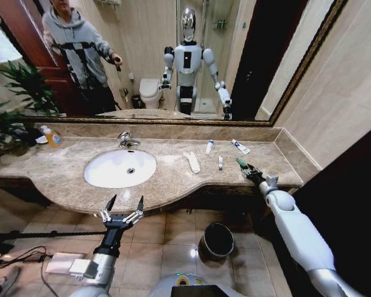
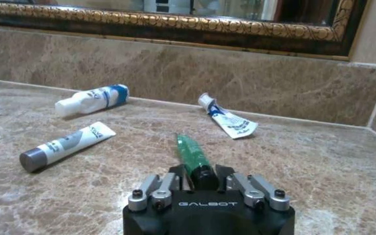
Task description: Pick up the trash from the sink and place it in the trash bin.
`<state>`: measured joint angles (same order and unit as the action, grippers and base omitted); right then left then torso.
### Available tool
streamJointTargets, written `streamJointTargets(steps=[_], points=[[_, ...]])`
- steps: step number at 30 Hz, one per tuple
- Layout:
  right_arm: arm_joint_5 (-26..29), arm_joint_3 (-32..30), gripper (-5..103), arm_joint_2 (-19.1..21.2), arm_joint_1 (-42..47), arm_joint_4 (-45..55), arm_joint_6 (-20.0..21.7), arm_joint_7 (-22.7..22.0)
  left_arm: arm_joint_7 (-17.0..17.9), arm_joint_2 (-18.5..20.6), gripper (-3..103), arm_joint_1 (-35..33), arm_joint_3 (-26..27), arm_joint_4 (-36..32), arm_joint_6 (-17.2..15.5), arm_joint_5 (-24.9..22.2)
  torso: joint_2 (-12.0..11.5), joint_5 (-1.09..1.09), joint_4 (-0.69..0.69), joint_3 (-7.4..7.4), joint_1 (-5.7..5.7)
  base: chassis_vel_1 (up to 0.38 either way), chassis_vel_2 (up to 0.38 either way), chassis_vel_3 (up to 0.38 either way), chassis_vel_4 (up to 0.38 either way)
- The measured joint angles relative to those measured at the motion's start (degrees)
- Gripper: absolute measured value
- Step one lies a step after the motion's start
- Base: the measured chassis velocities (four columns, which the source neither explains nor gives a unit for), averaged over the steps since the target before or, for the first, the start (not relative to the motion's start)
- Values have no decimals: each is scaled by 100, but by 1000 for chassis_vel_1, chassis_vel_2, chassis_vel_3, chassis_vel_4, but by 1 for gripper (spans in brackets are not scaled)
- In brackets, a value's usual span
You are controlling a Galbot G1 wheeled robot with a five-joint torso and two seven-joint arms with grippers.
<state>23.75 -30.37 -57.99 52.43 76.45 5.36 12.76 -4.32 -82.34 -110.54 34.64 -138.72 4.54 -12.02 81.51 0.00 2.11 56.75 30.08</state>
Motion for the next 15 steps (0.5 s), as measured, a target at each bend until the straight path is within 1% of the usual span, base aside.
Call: streamJointTargets(steps=[1,2,3,5,7,10,15], points=[[0,0,33,0,0,0,0,0,0,0,100,0,0,0,0,0,0,0,0,0,0,0,0,0,0],[21,-9,30,7,8,5,0,0,0,0,100,0,0,0,0,0,0,0,0,0,0,0,0,0,0],[31,-18,30,12,17,11,0,0,0,0,100,0,0,0,0,0,0,0,0,0,0,0,0,0,0],[51,-52,23,20,39,23,0,0,0,0,100,0,0,0,0,0,0,0,0,0,0,0,0,0,0],[59,-73,21,20,53,33,0,0,0,0,100,0,0,0,0,0,0,0,0,0,0,0,0,0,0],[92,-126,21,32,107,92,1,1,0,0,100,0,0,0,0,0,0,0,0,0,0,0,0,0,0],[210,-362,21,95,400,505,25,-42,0,0,100,0,0,0,0,0,0,1,0,0,0,0,0,0,0]])
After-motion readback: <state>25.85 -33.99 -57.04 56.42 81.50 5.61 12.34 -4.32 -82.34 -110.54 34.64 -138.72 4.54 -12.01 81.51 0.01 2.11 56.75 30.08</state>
